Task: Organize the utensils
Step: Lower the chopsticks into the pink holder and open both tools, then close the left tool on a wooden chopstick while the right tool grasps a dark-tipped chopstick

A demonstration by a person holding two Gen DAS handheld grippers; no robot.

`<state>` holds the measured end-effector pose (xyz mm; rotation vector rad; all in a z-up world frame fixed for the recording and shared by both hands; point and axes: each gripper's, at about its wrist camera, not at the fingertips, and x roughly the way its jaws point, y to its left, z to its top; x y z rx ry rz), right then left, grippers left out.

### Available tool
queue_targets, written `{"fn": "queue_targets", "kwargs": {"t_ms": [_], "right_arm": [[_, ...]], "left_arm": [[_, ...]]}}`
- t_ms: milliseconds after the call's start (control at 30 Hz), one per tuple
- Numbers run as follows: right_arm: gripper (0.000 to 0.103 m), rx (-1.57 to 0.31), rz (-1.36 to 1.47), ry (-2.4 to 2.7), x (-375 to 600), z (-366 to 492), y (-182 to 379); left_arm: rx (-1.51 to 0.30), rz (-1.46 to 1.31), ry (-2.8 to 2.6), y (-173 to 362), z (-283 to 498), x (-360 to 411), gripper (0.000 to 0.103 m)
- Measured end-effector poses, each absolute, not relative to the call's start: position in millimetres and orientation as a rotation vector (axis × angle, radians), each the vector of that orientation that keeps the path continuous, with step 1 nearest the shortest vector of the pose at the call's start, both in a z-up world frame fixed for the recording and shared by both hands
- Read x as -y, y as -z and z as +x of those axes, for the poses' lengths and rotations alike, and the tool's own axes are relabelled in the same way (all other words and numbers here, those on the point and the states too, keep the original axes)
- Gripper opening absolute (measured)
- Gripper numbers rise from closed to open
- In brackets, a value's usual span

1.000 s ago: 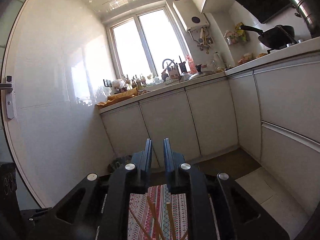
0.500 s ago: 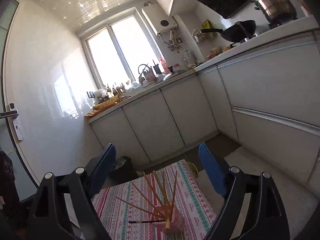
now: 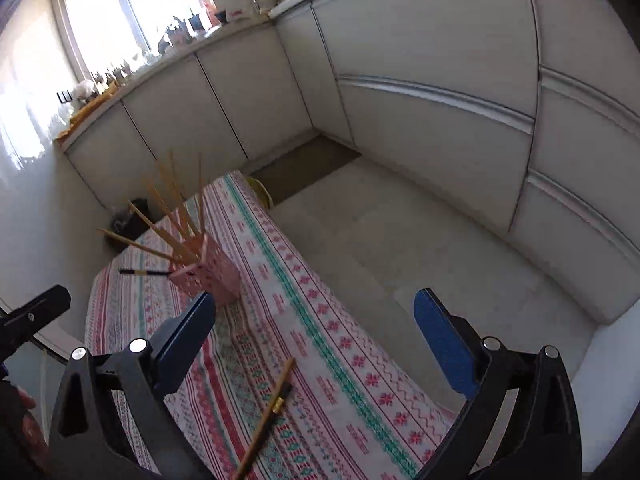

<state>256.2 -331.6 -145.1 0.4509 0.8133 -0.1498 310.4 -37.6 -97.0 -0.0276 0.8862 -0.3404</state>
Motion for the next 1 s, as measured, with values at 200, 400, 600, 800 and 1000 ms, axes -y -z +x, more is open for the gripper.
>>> {"fn": "queue_targets", "kwargs": {"t_ms": [200,400,600,800,1000], "right_arm": [[0.096,-1.079,0.437,0.144,333,243,208],[0.096,-1.175,0.43,0.175,347,235,232],[0.096,-1.236,0.455,0.153,357,233,247],[0.096,-1.248,0.426,0.128,354,235,248],[0.096,-1.262,0.42,0.115,351,239,251]], "left_arm": [[-1.092,0.12,0.401,156,313,74,0.086],[-1.267,0.228,0.421,227,319,116,0.076],[-1.342,0.245,0.396,263,333,139,0.063],[-1.395,0.254,0.39,284,343,153,0.05],[-1.442,0.274,0.365,301,352,155,0.03]]}}
